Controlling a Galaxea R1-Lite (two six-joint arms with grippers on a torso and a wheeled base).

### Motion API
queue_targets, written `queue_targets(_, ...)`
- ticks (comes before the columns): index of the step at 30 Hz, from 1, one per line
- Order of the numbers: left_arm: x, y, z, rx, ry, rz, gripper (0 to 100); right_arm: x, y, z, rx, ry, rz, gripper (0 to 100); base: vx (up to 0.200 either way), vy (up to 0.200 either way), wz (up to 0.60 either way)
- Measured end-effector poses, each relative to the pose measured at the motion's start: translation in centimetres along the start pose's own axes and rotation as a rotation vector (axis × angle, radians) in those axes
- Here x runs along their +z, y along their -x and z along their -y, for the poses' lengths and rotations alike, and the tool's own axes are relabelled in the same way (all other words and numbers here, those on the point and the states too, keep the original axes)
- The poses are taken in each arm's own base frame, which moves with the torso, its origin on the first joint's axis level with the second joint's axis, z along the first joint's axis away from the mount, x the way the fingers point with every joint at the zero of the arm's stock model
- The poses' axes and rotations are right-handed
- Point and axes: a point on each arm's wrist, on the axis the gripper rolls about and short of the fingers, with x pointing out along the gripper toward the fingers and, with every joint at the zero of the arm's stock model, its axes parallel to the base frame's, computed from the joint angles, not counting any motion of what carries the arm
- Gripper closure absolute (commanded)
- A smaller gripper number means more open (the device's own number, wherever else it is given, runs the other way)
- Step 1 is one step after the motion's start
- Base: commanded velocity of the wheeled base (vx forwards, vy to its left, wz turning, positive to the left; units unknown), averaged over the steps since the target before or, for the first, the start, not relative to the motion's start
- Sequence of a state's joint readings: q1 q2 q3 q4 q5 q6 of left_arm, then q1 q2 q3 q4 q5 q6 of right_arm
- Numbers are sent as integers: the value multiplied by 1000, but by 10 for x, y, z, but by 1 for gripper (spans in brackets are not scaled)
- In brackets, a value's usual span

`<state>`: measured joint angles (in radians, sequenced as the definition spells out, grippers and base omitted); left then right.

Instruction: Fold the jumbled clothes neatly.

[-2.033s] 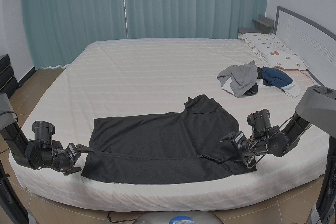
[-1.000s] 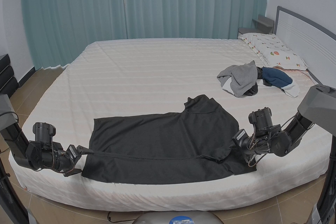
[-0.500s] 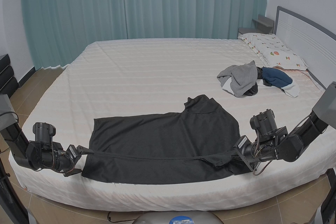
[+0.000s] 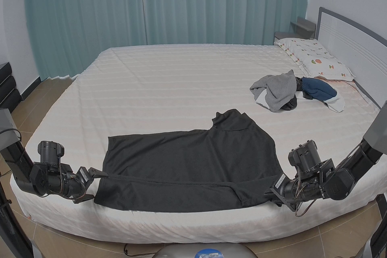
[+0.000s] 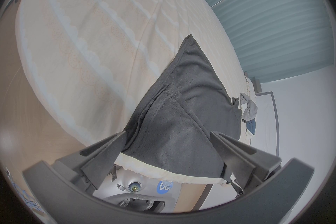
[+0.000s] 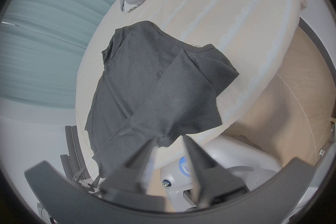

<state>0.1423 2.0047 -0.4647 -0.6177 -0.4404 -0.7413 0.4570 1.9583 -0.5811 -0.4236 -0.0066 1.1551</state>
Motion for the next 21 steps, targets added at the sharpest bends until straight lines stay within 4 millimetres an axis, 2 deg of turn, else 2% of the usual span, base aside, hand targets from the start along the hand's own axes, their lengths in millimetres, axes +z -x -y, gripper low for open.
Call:
queue_targets(8, 0, 0, 0, 0, 0, 0, 0, 6, 12, 4, 16, 34, 16, 0, 0, 0, 0)
queue_targets(15, 0, 0, 0, 0, 0, 0, 0, 34, 16, 9, 60, 49, 40, 0, 0, 0, 0)
queue_targets(21, 0, 0, 0, 0, 0, 0, 0, 53, 5, 7, 121, 106, 67, 0, 0, 0, 0)
